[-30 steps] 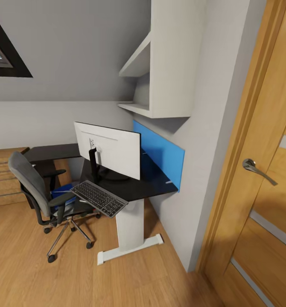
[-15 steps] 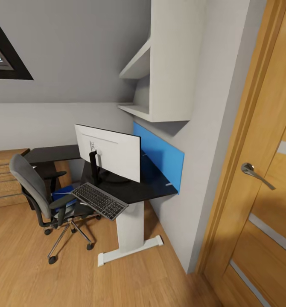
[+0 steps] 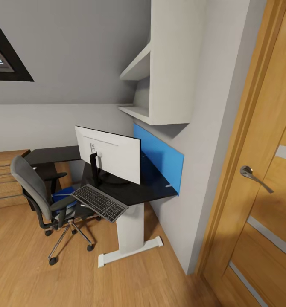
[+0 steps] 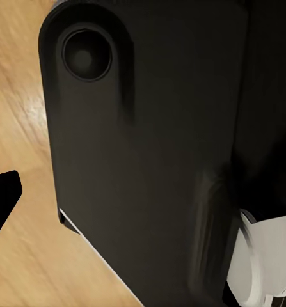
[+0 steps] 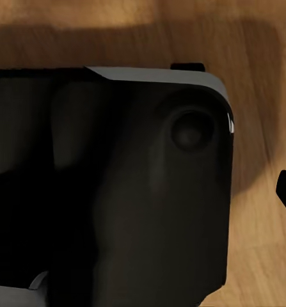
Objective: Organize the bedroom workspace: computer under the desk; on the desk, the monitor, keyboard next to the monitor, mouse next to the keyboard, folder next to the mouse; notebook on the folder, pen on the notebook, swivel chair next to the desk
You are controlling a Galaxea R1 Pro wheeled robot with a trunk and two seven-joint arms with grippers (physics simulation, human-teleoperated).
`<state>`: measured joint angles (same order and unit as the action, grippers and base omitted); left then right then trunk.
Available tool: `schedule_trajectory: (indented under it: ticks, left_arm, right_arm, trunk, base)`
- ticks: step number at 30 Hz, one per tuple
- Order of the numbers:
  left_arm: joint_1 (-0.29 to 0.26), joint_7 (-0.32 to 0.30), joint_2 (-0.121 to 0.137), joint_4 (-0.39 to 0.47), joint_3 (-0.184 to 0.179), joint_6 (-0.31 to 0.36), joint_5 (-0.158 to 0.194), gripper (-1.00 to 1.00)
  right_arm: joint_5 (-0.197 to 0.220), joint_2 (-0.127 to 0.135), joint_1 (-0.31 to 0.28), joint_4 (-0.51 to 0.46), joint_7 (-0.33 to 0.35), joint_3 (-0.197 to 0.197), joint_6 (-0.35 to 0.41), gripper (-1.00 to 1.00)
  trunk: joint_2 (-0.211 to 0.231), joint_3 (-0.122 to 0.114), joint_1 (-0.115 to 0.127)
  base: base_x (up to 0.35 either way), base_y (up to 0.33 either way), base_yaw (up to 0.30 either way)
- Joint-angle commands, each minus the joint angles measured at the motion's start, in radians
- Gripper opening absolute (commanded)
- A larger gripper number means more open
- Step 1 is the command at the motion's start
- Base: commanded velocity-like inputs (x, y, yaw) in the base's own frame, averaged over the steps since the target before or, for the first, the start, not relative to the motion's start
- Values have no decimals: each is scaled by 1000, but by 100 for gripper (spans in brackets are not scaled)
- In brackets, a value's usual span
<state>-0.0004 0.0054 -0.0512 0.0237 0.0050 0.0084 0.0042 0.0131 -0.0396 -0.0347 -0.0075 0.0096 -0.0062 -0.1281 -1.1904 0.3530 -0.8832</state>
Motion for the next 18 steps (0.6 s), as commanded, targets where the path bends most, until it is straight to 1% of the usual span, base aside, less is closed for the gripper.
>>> schedule_trajectory:
  ticks: [1, 8, 11, 18]
  left_arm:
    - [0, 0, 0, 2, 1, 1, 1, 100]
    - [0, -1, 1, 4, 3, 1, 2, 100]
    - [0, -1, 2, 4, 3, 1, 2, 100]
    - [0, -3, 1, 4, 3, -2, 2, 100]
  right_arm:
    - [2, 0, -1, 1, 1, -1, -14, 100]
    - [3, 1, -1, 1, 1, 0, -32, 100]
    - [3, 0, -1, 1, 0, 0, -34, 100]
    - [5, -2, -1, 2, -2, -1, -57, 100]
  trunk:
    - [-1, 1, 0]
    - [-1, 1, 0]
    - [-1, 1, 0]
    - [-1, 1, 0]
  base:
    - [0, 0, 0]
    - [0, 0, 1]
    - [0, 0, 59]
    - [0, 0, 214]
